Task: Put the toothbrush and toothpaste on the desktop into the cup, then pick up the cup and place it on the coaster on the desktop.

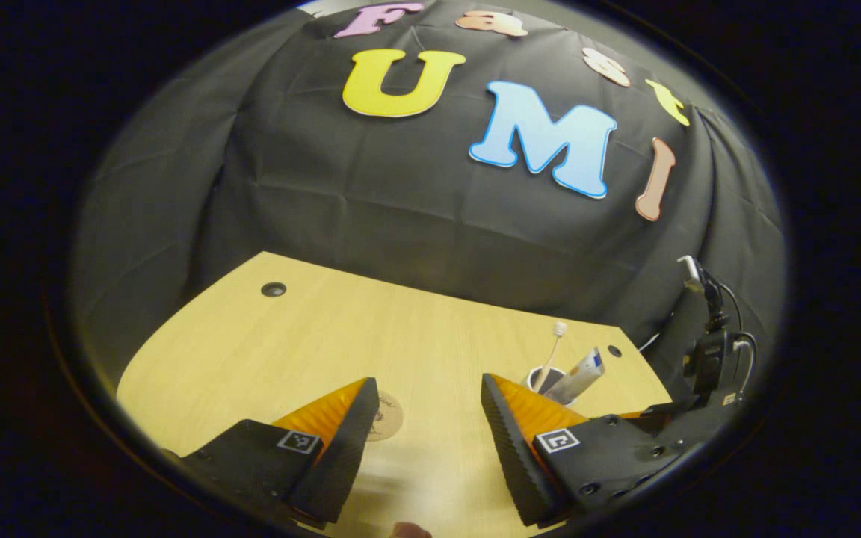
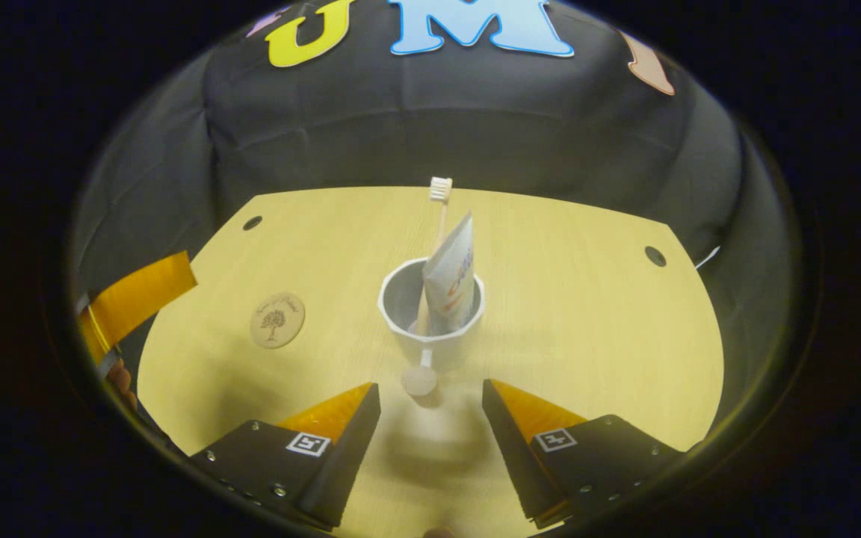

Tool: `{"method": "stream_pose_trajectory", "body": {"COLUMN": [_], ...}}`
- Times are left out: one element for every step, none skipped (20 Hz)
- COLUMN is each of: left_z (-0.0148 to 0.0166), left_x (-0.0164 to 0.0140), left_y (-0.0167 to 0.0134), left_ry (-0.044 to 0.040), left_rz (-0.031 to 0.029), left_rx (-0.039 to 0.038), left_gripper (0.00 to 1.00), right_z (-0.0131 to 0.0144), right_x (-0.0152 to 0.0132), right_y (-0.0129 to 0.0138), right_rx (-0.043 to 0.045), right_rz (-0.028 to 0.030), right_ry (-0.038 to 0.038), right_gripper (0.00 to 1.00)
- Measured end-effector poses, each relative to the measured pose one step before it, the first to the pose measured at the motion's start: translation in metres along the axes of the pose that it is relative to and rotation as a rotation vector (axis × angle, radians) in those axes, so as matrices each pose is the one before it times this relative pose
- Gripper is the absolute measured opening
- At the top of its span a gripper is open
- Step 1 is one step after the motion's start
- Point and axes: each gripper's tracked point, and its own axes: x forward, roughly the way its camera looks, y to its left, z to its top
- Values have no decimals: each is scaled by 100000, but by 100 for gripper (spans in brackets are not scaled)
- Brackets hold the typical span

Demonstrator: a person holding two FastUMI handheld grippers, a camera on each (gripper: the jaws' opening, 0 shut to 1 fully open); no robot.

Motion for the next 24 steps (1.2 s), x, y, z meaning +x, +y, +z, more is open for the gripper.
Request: {"method": "stream_pose_trajectory", "body": {"left_z": [-353,-145,-89,-106,-130,-80,-8,-57,34,-186,-107,-82,-157,-198,-254,-297,-229,-67,-33,-100,-124,73,32,-58], "left_x": [4,-50,-5,51,-40,-20,44,-321,-202,-92,-67,-135,-19,-3,110,-14,60,-13,-39,-45,133,6,31,55], "left_y": [292,195,300,211,261,234,247,273,181,260,223,191,153,189,245,309,236,124,154,164,71,128,111,180], "left_ry": [1012,741,451,506,370,418,316,353,313,522,396,517,698,753,836,916,593,379,268,271,244,204,115,148], "left_rz": [571,297,564,351,573,561,477,303,284,391,197,184,380,235,227,502,381,162,61,251,248,277,288,243], "left_rx": [-725,-523,-493,-300,17,65,-82,-210,-298,-362,-493,-410,-417,-299,-115,92,-84,-444,-534,-350,-273,-284,-172,-68], "left_gripper": [89,89,89,89,89,89,89,89,89,89,89,89,89,89,89,89,90,90,90,90,90,90,90,90], "right_z": [105,12,55,21,48,-23,71,26,71,77,96,42,19,-100,-91,-154,-51,-200,-59,-24,36,-122,79,-153], "right_x": [322,509,466,521,439,371,342,314,303,326,257,360,281,260,213,177,218,273,210,163,239,-29,56,216], "right_y": [183,137,159,124,-16,-83,-60,28,-61,-91,-100,-24,-17,-22,-39,78,10,9,-126,29,-190,203,-249,-76], "right_rx": [437,398,407,224,-91,-224,-307,-188,-273,-451,-645,-614,-659,-739,-697,-754,-1037,-1002,-828,-236,471,824,1233,1270], "right_rz": [-24,140,507,58,-457,-796,-572,-439,-605,-888,-800,-671,-583,-708,-553,-37,-129,-871,-687,18,-453,971,-989,-237], "right_ry": [1071,1532,1383,1149,1032,946,833,758,827,779,908,910,1339,1713,1726,1733,1687,1409,1526,1245,940,1046,701,901], "right_gripper": [84,84,84,83,84,84,84,84,84,84,84,84,84,83,83,83,83,83,83,82,80,74,73,60]}}
